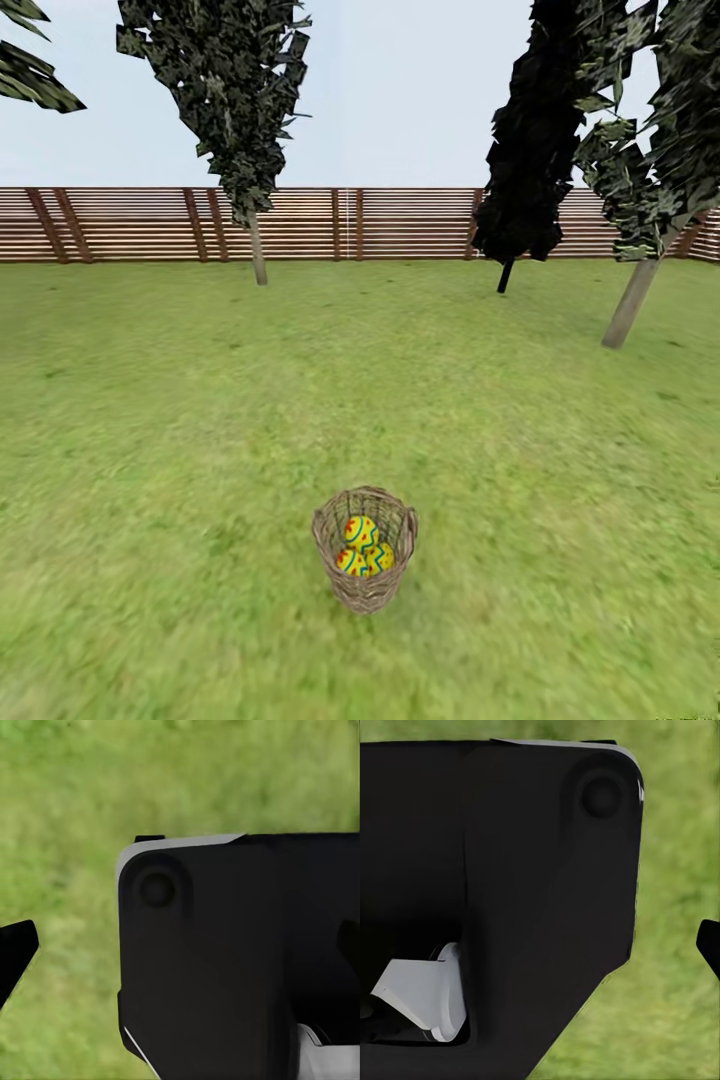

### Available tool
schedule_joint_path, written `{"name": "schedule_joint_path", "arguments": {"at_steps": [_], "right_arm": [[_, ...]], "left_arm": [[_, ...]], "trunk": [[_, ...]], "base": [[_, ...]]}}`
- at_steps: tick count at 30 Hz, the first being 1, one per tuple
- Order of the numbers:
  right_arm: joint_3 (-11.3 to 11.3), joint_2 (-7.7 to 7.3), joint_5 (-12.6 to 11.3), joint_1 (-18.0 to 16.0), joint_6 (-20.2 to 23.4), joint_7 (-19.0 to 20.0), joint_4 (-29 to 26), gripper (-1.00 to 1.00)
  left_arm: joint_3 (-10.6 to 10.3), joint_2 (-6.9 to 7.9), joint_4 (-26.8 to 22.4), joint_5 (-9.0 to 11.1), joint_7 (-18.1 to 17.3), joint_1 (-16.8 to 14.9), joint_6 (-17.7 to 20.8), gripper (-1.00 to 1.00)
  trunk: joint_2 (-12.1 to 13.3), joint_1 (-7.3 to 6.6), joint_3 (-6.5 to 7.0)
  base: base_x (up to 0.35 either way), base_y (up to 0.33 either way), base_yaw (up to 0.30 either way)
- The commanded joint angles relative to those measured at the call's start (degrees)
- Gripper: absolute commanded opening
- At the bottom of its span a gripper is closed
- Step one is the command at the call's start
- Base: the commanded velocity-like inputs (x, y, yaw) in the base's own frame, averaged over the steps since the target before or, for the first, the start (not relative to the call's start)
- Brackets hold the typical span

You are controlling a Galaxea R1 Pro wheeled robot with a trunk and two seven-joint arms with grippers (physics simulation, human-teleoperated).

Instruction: Take the three Easter eggs out of the wicker basket on the lawn in the garden, then place them on the lawn next to a single tree (choose any tree) so that all three eggs are next to the same tree and none are left in the basket.

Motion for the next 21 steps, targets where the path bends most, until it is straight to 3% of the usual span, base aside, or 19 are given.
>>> {"name": "schedule_joint_path", "arguments": {"at_steps": [1, 6, 21], "right_arm": [[-0.1, 0.01, 0.0, 0.0, -0.1, 0.0, -0.1, 1.0], [-0.1, 0.0, 0.0, 0.0, -0.1, 0.0, 0.0, 1.0], [-0.2, 0.0, 0.0, 0.0, -0.1, 0.0, -0.1, 1.0]], "left_arm": [[0.0, 0.0, 0.0, 0.0, -0.1, 0.0, -0.2, 1.0], [0.0, 0.0, 0.0, 0.0, -0.1, 0.0, -0.2, 1.0], [0.0, 0.0, 0.1, 0.0, -0.1, 0.0, -0.2, 1.0]], "trunk": [[0.0, 0.04, -0.06], [0.0, 0.04, -0.06], [0.0, 0.04, -0.06]], "base": [[0.307, 0.11, -0.272], [0.307, 0.117, -0.194], [0.307, 0.136, -0.01]]}}
